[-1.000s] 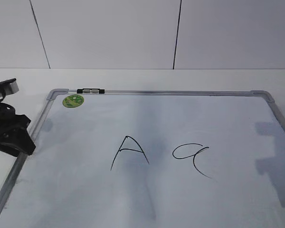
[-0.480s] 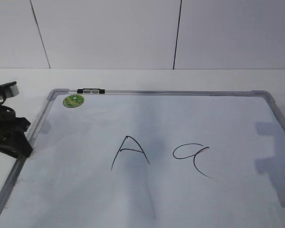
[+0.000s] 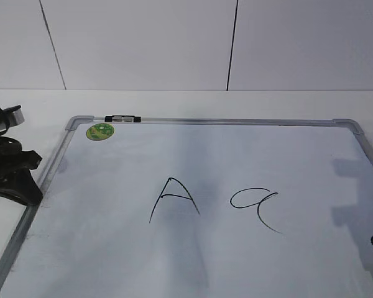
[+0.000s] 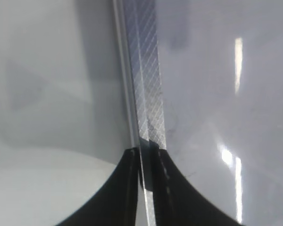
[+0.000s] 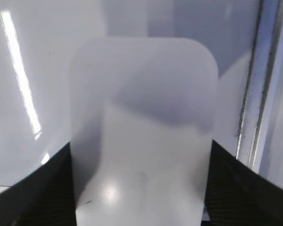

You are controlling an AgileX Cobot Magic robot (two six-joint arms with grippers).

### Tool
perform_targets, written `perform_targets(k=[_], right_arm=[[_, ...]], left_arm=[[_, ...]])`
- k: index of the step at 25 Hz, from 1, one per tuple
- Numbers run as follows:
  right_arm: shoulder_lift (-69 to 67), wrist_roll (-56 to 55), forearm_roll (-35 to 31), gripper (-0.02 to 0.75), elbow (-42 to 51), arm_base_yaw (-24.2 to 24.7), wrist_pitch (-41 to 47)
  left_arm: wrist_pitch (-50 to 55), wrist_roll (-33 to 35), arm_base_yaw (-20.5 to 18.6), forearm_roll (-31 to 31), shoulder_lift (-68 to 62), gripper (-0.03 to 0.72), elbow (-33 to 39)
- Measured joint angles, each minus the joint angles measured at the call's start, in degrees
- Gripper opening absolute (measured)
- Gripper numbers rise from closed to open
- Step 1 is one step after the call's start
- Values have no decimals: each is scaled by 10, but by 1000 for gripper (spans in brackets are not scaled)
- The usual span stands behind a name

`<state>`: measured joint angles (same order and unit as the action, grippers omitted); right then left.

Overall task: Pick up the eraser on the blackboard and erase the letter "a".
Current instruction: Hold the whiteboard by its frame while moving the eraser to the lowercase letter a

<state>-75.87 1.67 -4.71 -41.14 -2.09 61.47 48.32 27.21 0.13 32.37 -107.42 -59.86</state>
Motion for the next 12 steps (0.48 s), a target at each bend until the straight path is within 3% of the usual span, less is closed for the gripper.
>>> perform_targets(k=[12], right_arm=[[0,26,-126,549,-1,0,-7]], left_arm=[[0,-1,0,0,0,43,0]])
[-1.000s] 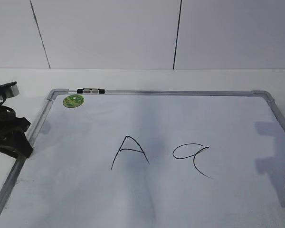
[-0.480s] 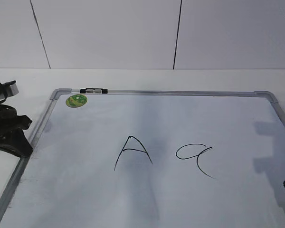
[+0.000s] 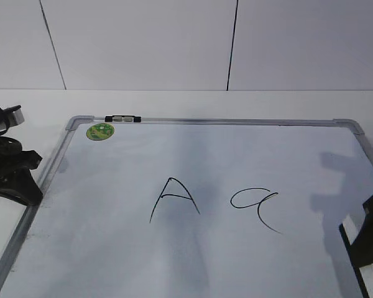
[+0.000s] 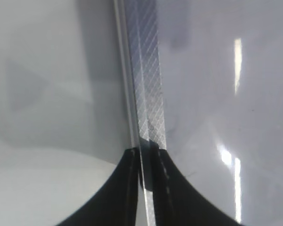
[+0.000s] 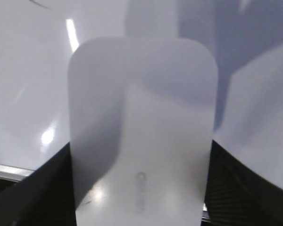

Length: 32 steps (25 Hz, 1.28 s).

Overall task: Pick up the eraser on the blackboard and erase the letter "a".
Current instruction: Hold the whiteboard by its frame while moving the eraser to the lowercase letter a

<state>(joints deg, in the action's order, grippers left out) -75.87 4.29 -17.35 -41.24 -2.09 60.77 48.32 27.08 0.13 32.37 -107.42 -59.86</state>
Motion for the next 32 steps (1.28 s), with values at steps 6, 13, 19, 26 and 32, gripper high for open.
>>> perform_targets(k=[6,13,19,26,32], right_arm=[[-1,109,-106,549,-42,0,19],[-15,110,-130,549,-108,0,40],[-51,68,-74,549,-141,-35,45],[-105,-12,16,549,-205,-140,10],[-176,-50,81,549,-254,-205,-3]], left_arm=[[0,0,0,0,0,43,0],[0,0,0,1,0,43,0],[0,0,0,1,0,43,0],[0,0,0,1,0,43,0],[0,0,0,1,0,44,0]])
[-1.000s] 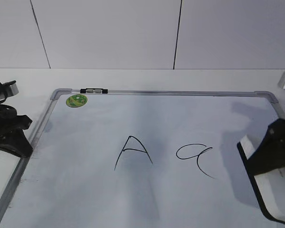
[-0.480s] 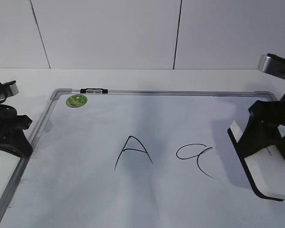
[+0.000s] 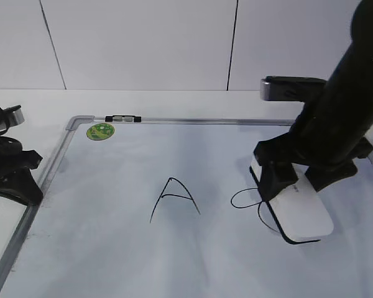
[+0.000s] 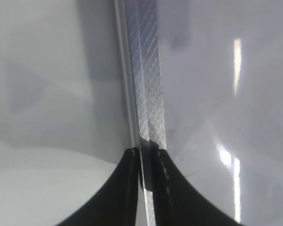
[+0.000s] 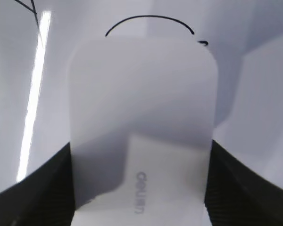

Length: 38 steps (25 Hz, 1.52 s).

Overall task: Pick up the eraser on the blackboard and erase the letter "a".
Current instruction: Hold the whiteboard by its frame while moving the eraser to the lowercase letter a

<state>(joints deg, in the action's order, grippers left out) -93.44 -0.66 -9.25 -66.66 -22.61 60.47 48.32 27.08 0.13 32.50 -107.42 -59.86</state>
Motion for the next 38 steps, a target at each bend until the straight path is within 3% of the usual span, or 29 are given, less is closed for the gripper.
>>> perform_targets(k=[6,38], right_arm=[[-45,-6,25,549,-22,-37,-33],[-91,44,49,564,-25,-37,-58]], left_arm=[[0,0,0,0,0,46,0],[0,0,0,0,0,46,0]])
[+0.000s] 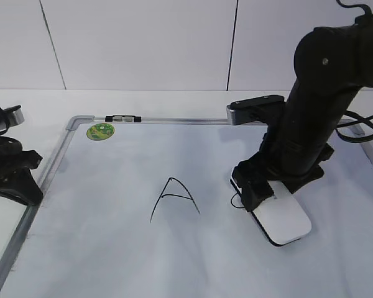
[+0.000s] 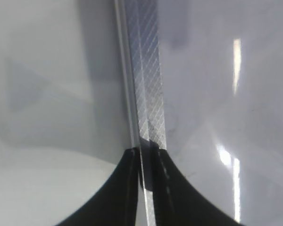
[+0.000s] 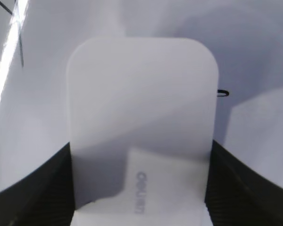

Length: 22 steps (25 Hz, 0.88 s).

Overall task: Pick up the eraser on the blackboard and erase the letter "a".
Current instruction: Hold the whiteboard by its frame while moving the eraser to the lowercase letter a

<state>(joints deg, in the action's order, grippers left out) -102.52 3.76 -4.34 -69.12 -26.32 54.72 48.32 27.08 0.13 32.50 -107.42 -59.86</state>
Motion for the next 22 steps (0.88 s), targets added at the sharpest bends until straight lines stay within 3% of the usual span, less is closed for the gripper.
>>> perform_targets(k=[22], right_arm=[[-39,11,50,564,0,-21,-62]], left_arm=[[0,0,0,5,0,46,0]])
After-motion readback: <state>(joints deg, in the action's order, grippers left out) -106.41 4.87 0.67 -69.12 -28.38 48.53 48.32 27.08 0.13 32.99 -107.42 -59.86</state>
